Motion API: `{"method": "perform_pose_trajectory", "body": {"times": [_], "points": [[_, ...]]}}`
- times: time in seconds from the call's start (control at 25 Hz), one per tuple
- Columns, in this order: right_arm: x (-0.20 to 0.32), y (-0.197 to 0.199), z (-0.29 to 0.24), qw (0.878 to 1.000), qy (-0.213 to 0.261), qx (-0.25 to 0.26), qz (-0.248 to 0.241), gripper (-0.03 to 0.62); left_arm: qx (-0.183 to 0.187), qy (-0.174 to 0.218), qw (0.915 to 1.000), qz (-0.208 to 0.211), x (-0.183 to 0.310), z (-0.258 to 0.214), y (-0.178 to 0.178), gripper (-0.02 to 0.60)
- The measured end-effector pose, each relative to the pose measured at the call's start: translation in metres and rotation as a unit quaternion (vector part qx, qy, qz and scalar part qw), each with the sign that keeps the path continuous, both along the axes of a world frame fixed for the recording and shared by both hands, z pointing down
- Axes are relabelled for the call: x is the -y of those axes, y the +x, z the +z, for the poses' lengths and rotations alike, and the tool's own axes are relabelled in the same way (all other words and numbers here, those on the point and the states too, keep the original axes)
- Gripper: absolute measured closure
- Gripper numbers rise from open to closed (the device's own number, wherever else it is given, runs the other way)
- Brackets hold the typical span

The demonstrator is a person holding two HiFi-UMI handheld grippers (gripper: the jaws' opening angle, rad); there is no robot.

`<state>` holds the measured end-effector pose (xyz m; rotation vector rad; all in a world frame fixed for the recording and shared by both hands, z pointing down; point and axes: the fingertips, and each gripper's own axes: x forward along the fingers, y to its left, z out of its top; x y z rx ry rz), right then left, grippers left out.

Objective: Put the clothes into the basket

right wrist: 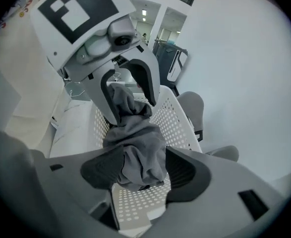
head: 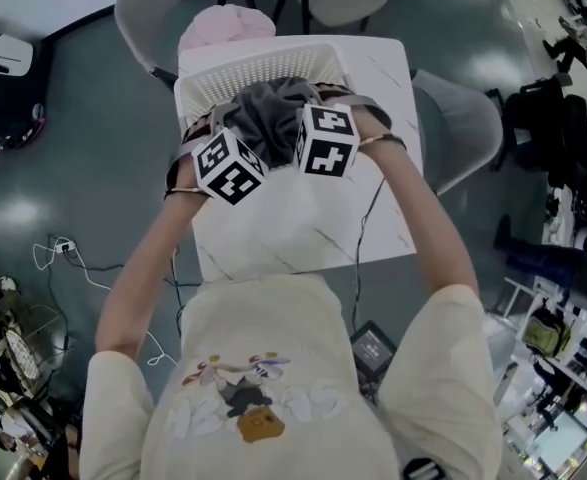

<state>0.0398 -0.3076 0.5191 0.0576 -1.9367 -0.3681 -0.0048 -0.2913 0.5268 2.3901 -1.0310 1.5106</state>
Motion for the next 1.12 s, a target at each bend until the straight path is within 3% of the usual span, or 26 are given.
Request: {"method": "perform_pose_trajectory", "body": {"times": [0.36,0.56,0.64,0.72,0.92,1.04,1.12], "points": [[-0.036,0.01,-0.045,0.996,0.01,0.079,0.044,0.332,-0.029,0.036,0.9987,0.023,-0.033,-0.058,0.006,0.273],[-0.052,0.006,-0.082,0.978,0.005,0.18,0.105,0.336,-0.049,0.051,0.9974,0.016,-0.051,-0.081,0.008,0.275],[-0.052,0.006,-0.097,0.966,0.024,0.218,0.137,0.379,-0.058,0.058,0.9966,-0.002,-0.056,-0.09,0.005,0.3],[-0.052,0.008,-0.109,0.95,0.043,0.256,0.175,0.474,-0.076,0.07,0.9945,-0.021,-0.059,-0.1,0.003,0.358],[-0.063,0.011,-0.129,0.896,0.025,0.347,0.276,0.544,-0.123,0.115,0.9823,-0.082,-0.064,-0.12,-0.005,0.496],[-0.077,0.007,-0.135,0.866,0.005,0.387,0.315,0.557,-0.186,0.133,0.9627,-0.145,-0.068,-0.13,-0.012,0.572],[-0.086,0.004,-0.135,0.849,-0.001,0.406,0.339,0.56,-0.236,0.129,0.9441,-0.19,-0.074,-0.132,-0.016,0.572]]}}
